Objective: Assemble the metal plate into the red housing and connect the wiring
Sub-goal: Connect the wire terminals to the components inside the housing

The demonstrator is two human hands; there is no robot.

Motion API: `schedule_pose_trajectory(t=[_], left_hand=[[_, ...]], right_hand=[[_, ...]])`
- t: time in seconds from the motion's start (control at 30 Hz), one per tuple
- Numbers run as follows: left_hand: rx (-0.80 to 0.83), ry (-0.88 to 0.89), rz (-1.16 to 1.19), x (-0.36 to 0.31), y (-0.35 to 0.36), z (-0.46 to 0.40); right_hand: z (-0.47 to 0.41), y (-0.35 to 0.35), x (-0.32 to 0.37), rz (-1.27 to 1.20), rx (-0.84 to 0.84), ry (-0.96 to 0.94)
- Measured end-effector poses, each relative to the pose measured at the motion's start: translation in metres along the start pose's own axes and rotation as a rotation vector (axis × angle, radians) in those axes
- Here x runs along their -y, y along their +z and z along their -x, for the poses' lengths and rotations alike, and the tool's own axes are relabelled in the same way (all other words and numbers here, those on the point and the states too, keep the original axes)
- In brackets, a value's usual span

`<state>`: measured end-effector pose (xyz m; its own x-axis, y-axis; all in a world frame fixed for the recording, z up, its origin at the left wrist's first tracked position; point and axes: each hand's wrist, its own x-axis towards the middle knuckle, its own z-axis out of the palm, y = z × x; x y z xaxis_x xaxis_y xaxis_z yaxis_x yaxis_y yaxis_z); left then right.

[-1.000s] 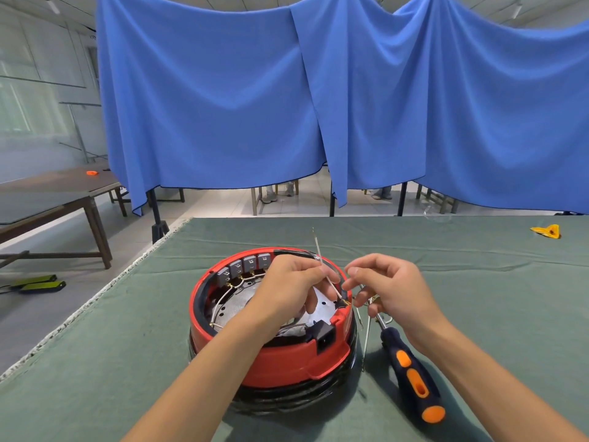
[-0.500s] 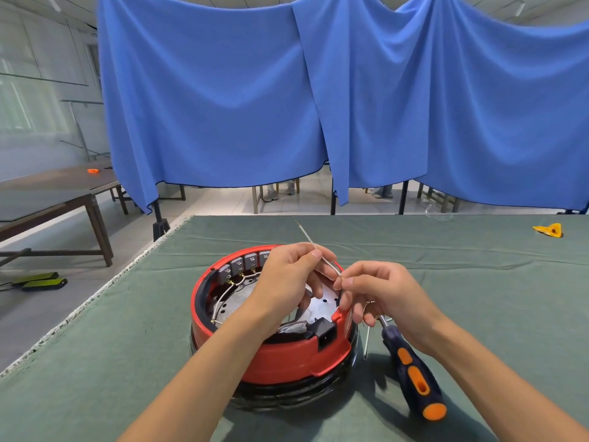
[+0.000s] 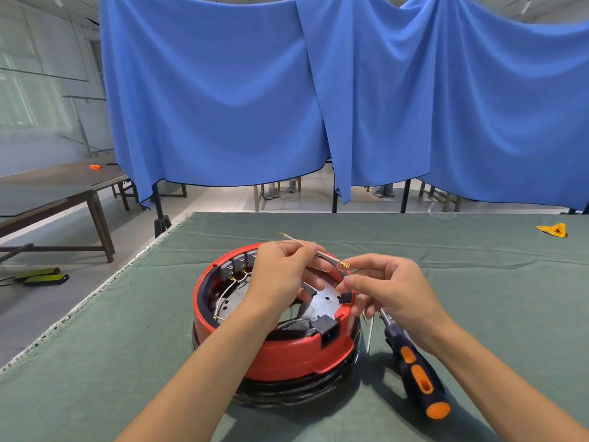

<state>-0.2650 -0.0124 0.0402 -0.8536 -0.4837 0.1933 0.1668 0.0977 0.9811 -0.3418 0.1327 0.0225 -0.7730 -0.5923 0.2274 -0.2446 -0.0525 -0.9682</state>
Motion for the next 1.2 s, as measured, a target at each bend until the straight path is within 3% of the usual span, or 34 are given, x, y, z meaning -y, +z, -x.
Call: schedule_pose_trajectory(t=[0.27,0.43,0.67,0.83,1.0,1.2], left_hand=[[0.008,0.027,-0.028,0.0,-0.001,0.0],[0.106,-0.013,-0.09,0.001,0.001,0.002],[0.113,0.054,-0.429,-0.016,-0.021,-0.005],[0.489,-0.016,-0.667,-0.037,-0.051,-0.002],[0.291,0.093,-0.652,-0.032,-0.038,-0.006],[0.177,0.084,-0.499,-0.028,-0.043,-0.008]], right_hand=[[0.001,0.001,-0.001,0.003,-0.023,-0.018],[-0.003,0.0,-0.005,-0.066,-0.205,0.013],[-0.006,-0.002,-0.006,-0.121,-0.246,0.088],[-0.005,0.0,-0.005,-0.074,-0.253,0.065],[-0.005,0.016,0.005,0.018,-0.241,-0.038],[-0.019,0.047,0.026,-0.124,-0.275,-0.017]])
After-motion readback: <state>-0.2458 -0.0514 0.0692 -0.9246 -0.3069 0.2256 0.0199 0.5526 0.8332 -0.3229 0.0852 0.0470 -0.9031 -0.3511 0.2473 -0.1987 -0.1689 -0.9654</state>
